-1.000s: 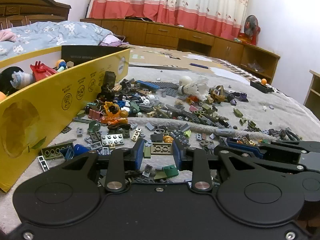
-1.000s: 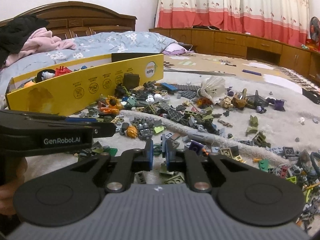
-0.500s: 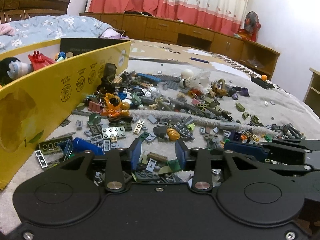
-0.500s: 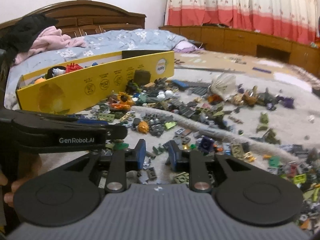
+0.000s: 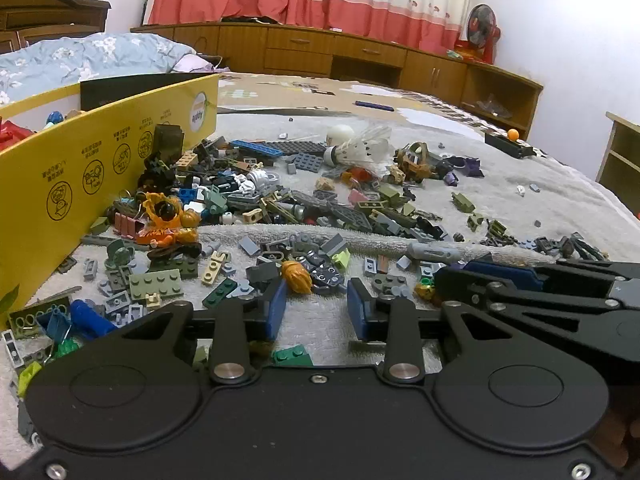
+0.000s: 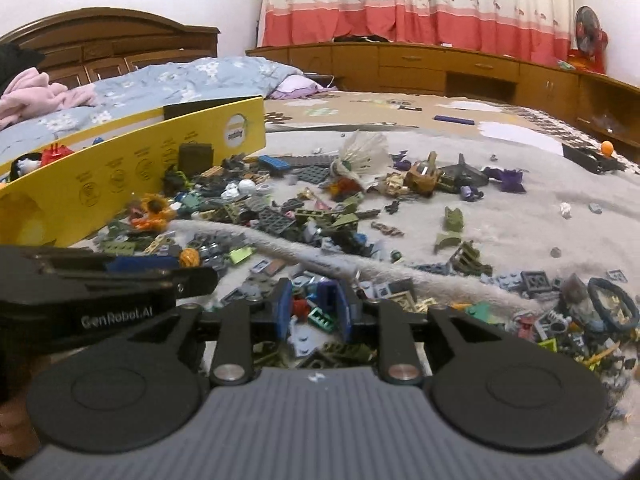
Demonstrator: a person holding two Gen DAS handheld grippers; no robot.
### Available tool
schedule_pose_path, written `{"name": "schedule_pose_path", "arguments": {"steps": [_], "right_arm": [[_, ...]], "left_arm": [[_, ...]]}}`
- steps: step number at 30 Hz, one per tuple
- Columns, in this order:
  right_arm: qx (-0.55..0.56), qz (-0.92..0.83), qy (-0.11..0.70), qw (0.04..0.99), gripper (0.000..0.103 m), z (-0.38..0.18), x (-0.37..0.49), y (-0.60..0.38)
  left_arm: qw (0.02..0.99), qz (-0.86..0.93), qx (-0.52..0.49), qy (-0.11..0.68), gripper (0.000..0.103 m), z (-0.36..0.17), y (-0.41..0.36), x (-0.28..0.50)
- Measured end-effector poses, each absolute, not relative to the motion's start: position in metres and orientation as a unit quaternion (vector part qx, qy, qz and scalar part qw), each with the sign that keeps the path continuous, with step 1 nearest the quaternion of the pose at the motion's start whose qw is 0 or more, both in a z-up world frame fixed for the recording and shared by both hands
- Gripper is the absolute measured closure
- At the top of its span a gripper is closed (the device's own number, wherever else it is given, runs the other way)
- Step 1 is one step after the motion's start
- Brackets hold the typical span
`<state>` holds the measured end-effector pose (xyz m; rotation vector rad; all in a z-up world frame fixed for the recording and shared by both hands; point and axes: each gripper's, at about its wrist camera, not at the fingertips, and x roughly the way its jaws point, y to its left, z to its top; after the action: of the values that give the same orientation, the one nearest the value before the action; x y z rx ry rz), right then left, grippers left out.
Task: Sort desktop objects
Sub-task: 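Grasp a grey-blue piece with the right gripper while the left grasps an orange figure piece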
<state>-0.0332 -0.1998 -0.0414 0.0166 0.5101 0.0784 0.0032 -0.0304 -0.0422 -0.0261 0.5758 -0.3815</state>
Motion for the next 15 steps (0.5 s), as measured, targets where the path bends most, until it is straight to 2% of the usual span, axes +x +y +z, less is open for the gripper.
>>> {"name": "schedule_pose_path", "arguments": {"steps": [10, 15], "right_arm": [[0.031, 0.028, 0.261, 0.965, 0.061, -0.04, -0.016, -0.207], [0.023, 0.02, 0.264, 0.964, 0.05, -0.043, -0.003, -0.195]], "left_arm": [[0.943, -0.188, -0.016, 0.275, 0.071, -0.041, -0.032, 0.011], [0.943, -0.186, -0.017, 0.275, 0.073, -0.044, -0.031, 0.011]]}}
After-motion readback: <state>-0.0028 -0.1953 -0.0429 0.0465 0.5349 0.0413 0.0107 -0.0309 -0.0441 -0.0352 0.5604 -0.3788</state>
